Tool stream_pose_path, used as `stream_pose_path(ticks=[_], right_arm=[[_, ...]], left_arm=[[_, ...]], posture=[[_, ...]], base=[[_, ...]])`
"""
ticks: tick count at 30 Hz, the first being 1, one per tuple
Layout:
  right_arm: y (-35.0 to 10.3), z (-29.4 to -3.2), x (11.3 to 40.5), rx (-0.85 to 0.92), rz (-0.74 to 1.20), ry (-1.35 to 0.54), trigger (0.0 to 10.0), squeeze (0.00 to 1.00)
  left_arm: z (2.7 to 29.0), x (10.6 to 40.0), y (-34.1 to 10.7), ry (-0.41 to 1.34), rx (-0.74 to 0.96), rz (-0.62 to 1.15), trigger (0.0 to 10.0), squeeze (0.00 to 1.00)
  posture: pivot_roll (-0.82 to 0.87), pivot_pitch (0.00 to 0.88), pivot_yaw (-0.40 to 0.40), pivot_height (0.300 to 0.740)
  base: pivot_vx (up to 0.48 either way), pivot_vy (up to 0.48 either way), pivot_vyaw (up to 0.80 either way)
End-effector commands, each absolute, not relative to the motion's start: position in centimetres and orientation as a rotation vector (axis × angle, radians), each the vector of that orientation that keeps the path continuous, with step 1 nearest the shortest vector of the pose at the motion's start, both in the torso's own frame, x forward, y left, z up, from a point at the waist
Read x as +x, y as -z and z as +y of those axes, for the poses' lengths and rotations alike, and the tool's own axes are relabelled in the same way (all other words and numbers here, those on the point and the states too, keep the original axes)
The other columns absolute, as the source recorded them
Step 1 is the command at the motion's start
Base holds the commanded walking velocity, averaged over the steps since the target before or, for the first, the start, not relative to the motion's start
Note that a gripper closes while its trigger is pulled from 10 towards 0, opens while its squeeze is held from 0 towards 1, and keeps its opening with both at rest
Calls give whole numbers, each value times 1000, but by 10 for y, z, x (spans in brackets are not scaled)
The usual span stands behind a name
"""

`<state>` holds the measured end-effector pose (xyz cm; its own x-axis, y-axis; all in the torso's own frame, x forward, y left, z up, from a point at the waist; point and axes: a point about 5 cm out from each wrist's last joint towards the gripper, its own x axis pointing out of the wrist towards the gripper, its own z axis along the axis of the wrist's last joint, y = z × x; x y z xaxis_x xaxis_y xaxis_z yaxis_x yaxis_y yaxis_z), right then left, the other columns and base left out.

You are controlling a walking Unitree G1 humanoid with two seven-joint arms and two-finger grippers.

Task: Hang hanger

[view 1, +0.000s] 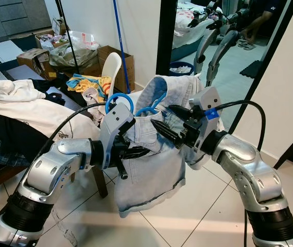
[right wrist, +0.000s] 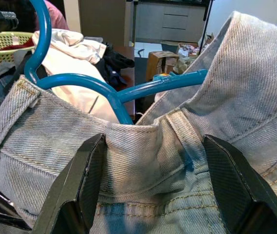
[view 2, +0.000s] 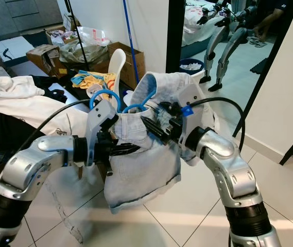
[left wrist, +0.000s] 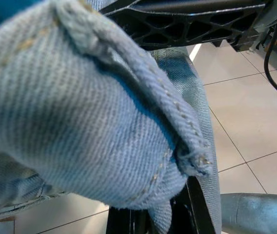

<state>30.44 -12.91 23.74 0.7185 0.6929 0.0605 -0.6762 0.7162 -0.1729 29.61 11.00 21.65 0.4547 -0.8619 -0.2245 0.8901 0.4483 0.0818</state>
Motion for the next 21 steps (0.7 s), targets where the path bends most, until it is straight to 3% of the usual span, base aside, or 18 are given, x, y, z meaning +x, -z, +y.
stream_pose_path(ticks=[1,3,4,5,6,21], right_arm=[[-234,-125,301,-123,-110,-791,10000,0],[-234,-125,301,-123,-110,-791,10000,0],[-234,-124,301,-110,-112,-798,2980,0],[-234,-124,301,-110,-112,-798,2980,0],[-234,-123,299,-100,-110,-817,0,0],[-241,-126,297,-69,-131,-827,0,0]], left_arm=[[107,293,-231,1116,222,70,0,0],[107,293,-231,1116,222,70,0,0],[106,292,-231,1121,222,69,0,0],[106,292,-231,1121,222,69,0,0],[105,292,-230,1126,221,68,0,0],[109,296,-230,1095,216,73,0,0]], posture=[[-4,77,25,740],[-4,77,25,740],[-4,76,26,740],[-4,76,26,740],[-4,76,25,740],[-7,74,27,740]], base=[[0,0,0],[0,0,0],[0,0,0],[0,0,0],[0,0,0],[0,0,0]])
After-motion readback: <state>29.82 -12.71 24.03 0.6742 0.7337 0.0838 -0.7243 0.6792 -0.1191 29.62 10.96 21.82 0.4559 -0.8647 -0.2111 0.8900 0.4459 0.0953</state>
